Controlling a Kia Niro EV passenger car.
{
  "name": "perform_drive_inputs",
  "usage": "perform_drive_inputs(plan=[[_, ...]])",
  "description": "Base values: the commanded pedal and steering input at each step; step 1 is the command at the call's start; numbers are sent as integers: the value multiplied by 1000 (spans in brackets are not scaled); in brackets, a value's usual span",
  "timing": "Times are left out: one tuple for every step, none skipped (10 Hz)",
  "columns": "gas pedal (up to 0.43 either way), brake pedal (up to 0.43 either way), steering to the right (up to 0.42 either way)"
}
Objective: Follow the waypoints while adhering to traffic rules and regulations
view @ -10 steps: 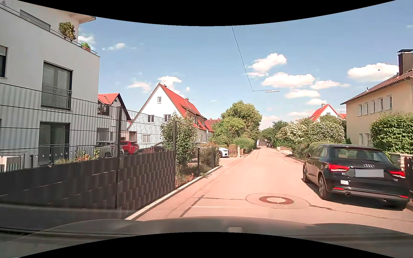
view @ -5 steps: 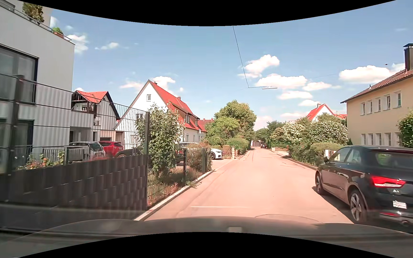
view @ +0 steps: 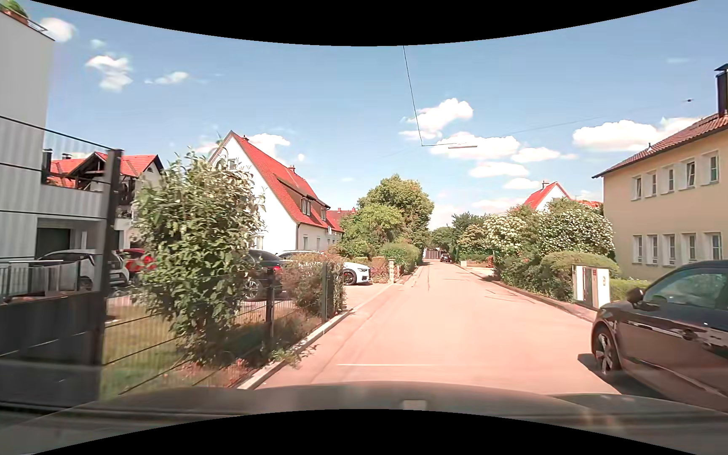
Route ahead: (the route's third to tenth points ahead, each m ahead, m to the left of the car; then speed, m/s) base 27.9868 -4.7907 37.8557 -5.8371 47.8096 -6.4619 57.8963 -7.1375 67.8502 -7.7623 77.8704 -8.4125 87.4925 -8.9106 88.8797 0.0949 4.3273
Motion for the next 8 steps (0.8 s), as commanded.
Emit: perform_drive_inputs(plan=[[138,0,130],[130,0,130],[130,0,130],[118,0,129],[118,0,128],[118,0,128],[118,0,128],[118,0,126]])
